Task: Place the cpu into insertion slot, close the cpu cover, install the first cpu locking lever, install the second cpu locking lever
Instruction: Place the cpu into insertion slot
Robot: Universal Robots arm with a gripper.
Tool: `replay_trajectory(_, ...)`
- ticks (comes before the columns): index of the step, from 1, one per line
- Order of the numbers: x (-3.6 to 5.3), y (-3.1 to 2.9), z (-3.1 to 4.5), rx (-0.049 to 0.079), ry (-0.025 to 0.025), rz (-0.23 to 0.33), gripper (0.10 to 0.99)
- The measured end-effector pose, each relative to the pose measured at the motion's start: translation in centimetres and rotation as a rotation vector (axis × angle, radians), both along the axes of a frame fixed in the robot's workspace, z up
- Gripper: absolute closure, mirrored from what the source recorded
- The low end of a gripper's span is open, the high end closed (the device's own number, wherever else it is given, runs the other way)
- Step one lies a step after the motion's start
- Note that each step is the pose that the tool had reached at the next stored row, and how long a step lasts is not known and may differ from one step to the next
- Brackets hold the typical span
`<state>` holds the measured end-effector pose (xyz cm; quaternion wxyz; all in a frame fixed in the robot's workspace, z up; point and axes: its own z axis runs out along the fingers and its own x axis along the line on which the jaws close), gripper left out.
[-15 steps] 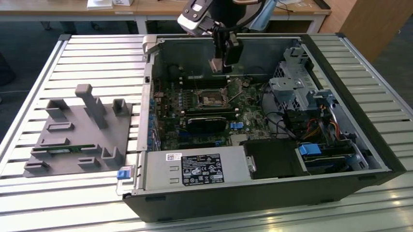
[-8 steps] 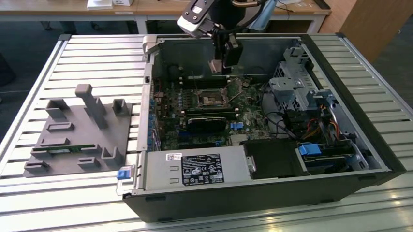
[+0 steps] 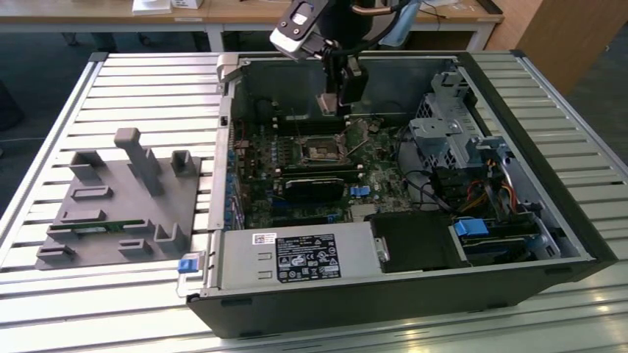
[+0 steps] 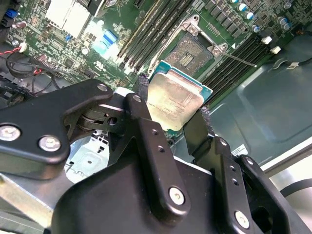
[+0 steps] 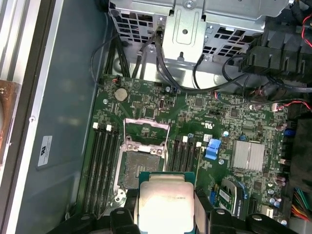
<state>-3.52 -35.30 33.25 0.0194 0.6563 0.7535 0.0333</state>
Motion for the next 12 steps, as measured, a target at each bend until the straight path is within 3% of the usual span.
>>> replay_trajectory(12,0.0,0.0,-1.03,0.0,0.0033,0.0,0.545)
